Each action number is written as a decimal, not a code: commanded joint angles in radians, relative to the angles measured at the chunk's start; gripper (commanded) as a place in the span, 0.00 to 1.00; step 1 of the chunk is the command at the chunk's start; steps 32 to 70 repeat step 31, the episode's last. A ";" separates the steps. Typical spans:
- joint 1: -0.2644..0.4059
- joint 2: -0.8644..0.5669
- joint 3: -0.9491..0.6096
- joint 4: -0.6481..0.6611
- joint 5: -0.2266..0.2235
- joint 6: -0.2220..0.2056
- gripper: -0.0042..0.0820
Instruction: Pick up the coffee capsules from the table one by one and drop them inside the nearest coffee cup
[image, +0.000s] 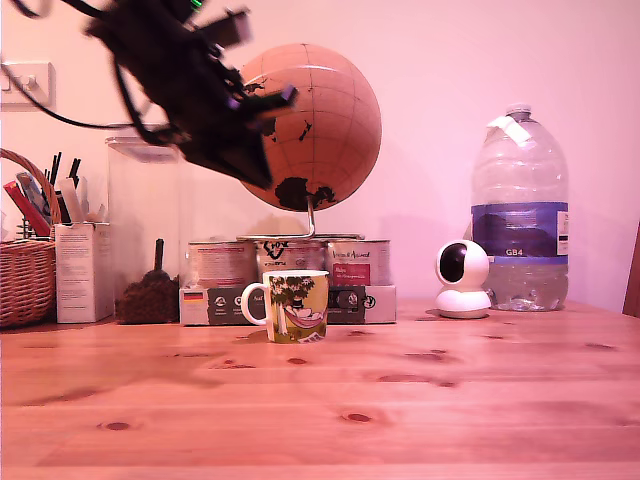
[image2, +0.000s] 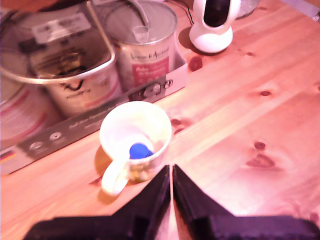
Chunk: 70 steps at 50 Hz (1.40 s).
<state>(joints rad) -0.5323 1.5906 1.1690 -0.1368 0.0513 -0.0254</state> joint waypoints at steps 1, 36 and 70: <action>0.002 -0.059 -0.039 0.029 -0.004 0.003 0.03; 0.006 -0.345 -0.189 -0.005 -0.026 -0.020 0.03; 0.006 -0.345 -0.189 -0.005 -0.026 -0.020 0.03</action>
